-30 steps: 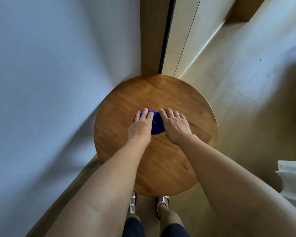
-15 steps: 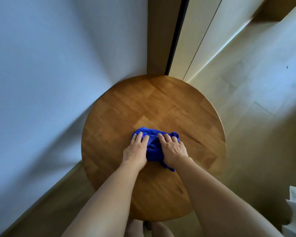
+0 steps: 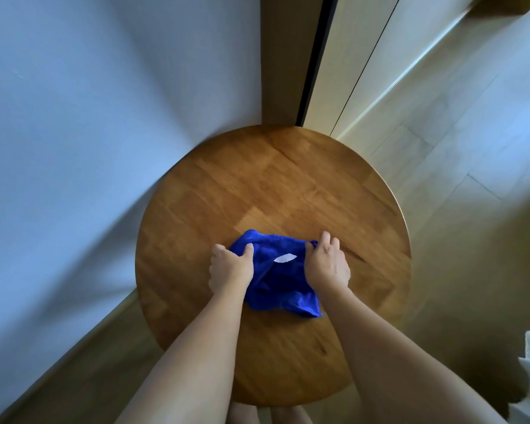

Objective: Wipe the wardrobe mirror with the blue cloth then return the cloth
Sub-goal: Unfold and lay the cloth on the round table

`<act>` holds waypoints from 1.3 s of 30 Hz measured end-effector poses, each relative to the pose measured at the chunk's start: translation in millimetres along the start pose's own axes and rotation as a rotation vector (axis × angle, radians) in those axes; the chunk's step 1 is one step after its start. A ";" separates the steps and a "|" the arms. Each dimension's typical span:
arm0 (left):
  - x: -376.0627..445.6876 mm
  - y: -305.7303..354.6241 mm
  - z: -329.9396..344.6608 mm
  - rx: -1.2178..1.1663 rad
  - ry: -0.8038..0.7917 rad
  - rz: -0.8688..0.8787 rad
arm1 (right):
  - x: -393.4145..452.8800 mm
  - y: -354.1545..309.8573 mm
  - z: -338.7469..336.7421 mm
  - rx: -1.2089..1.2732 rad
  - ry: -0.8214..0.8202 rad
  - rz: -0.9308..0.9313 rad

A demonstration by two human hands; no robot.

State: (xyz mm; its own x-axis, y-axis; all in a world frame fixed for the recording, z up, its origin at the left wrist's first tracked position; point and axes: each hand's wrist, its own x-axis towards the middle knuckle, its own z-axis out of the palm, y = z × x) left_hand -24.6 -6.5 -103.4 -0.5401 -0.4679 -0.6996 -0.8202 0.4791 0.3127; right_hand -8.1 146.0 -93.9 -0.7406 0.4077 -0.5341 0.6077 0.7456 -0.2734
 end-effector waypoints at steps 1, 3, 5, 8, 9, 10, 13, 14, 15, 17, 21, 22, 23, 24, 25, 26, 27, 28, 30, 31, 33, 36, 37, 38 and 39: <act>3.8 -1.1 2.0 -0.037 -0.011 -0.016 | 3.0 -0.4 1.3 0.089 -0.031 0.126; 7.4 -2.8 2.8 -0.140 -0.045 0.012 | 8.7 -0.2 2.2 0.264 -0.123 0.357; 7.6 -0.3 0.6 -0.262 -0.065 0.082 | 14.0 2.0 4.5 0.435 -0.223 0.478; 11.1 9.6 -5.2 -0.336 -0.003 0.195 | 23.3 1.7 3.4 0.743 -0.263 0.507; 11.5 14.2 -6.5 -0.327 0.025 0.224 | 25.4 -1.0 1.6 0.787 -0.255 0.496; 11.7 18.5 -7.9 -0.296 0.065 0.241 | 27.5 -4.1 -0.7 0.788 -0.209 0.466; 2.6 27.7 -13.7 -0.053 0.197 0.272 | 29.4 -16.1 -11.6 0.419 -0.005 0.203; -2.8 29.7 -14.9 0.026 0.220 0.335 | 26.3 -20.7 -17.4 0.297 0.027 0.085; -7.5 31.6 -14.0 0.074 0.200 0.418 | 23.9 -25.1 -22.9 0.276 0.054 -0.007; -18.2 36.3 -8.3 0.048 0.027 0.510 | 15.9 -37.5 -30.0 0.422 0.045 -0.072; -35.9 45.8 -9.3 -0.434 -0.433 0.254 | -2.1 -59.7 -33.6 1.138 -0.542 0.204; -32.9 44.1 -11.4 -0.460 -0.414 0.241 | -2.8 -60.4 -34.4 1.272 -0.691 0.247; -27.9 41.8 -14.2 -0.449 -0.360 0.251 | -1.9 -59.3 -34.5 1.340 -0.759 0.270; -22.5 39.5 -18.0 -0.415 -0.284 0.274 | -2.2 -59.4 -34.3 1.345 -0.763 0.279; -18.3 37.6 -21.7 -0.376 -0.208 0.293 | -2.3 -58.1 -30.4 1.301 -0.697 0.286; -16.1 36.1 -25.3 -0.343 -0.132 0.302 | -3.4 -58.0 -25.9 1.247 -0.597 0.290; -14.4 34.0 -27.8 -0.325 -0.057 0.294 | -4.0 -56.8 -19.7 1.153 -0.462 0.302; -13.3 32.3 -30.9 -0.320 0.019 0.275 | -3.2 -52.2 -12.6 1.031 -0.326 0.337; -7.0 25.6 -41.4 -0.299 0.177 0.213 | -1.1 -37.8 -0.7 0.741 -0.102 0.427; -0.9 20.2 -48.6 -0.277 0.240 0.182 | -1.8 -30.3 1.6 0.641 -0.052 0.464; 12.3 6.6 -63.2 -0.233 0.317 0.134 | -2.8 -16.9 5.8 0.582 -0.051 0.531; 26.7 -9.5 -72.6 -0.167 0.318 0.083 | -3.8 -9.7 17.1 0.713 -0.117 0.626; 28.6 -13.2 -71.1 -0.108 0.310 0.075 | -4.7 -10.7 19.9 0.752 -0.139 0.639; 27.4 -15.1 -68.8 -0.022 0.313 0.079 | -5.2 -11.7 22.4 0.785 -0.164 0.638; 24.6 -16.2 -65.7 0.065 0.342 0.112 | -5.7 -12.3 24.6 0.805 -0.189 0.628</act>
State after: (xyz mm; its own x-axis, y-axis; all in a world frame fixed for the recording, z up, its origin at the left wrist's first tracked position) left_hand -37.0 -74.6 -83.5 -0.6669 -0.6257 -0.4047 -0.7445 0.5824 0.3264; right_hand -4.4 121.5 -107.1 -0.2095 0.4599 -0.8629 0.9319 -0.1734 -0.3186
